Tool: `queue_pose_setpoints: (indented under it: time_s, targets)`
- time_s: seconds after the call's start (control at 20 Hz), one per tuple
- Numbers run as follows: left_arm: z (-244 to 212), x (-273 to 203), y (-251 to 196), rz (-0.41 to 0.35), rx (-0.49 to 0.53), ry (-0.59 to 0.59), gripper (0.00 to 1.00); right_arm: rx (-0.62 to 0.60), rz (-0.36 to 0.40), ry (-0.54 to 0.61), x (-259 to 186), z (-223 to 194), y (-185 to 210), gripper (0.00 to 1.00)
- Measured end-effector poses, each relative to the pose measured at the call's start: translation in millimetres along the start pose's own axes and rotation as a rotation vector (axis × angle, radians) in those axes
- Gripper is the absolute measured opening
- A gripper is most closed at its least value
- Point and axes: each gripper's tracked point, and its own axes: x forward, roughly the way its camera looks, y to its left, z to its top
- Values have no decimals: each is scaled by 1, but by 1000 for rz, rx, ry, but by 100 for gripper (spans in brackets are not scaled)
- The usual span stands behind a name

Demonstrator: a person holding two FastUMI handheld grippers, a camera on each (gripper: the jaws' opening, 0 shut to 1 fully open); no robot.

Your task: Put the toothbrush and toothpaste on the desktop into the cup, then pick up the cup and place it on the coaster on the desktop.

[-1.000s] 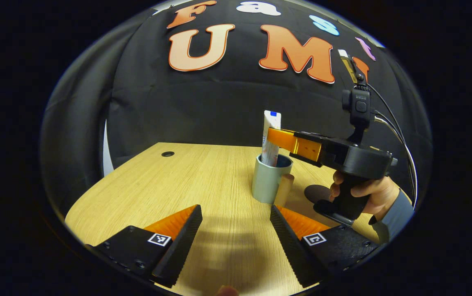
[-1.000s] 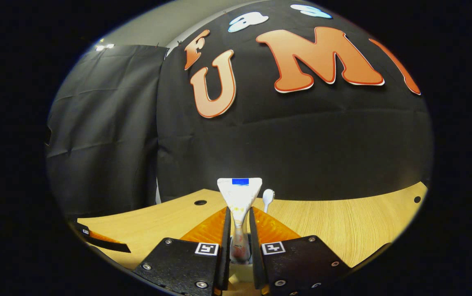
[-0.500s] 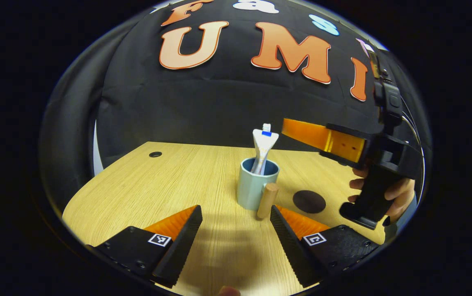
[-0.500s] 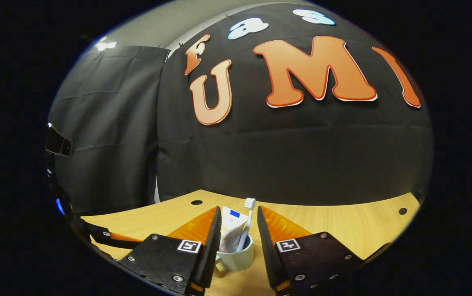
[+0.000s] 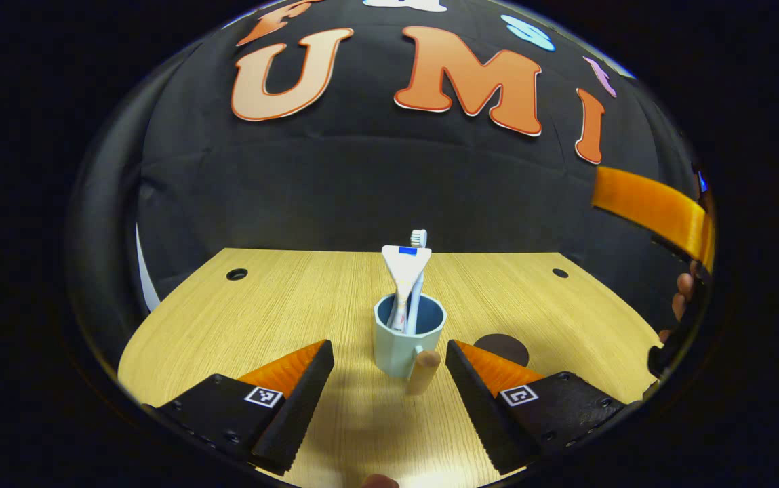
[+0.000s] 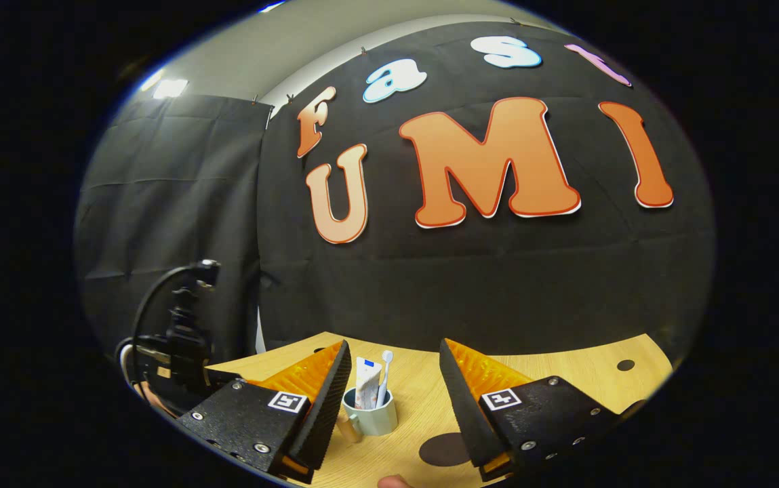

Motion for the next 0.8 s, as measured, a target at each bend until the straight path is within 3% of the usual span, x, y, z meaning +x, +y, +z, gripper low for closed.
queue_pose_setpoints:
  time_s: [0.1,0.2,0.3,0.8]
  targets:
    - [5,13,-12,-21,-2,34,100,-13,-5,-12,-15,10,-4,85]
    - [-3,26,-19,-35,-45,95,100,-31,-13,-29,-29,18,-8,83]
    - [-3,35,-18,-23,-84,154,100,-46,-23,-47,-43,26,-14,85]
    - [-32,70,-16,43,-81,462,100,-48,-58,-81,-96,38,-44,88]
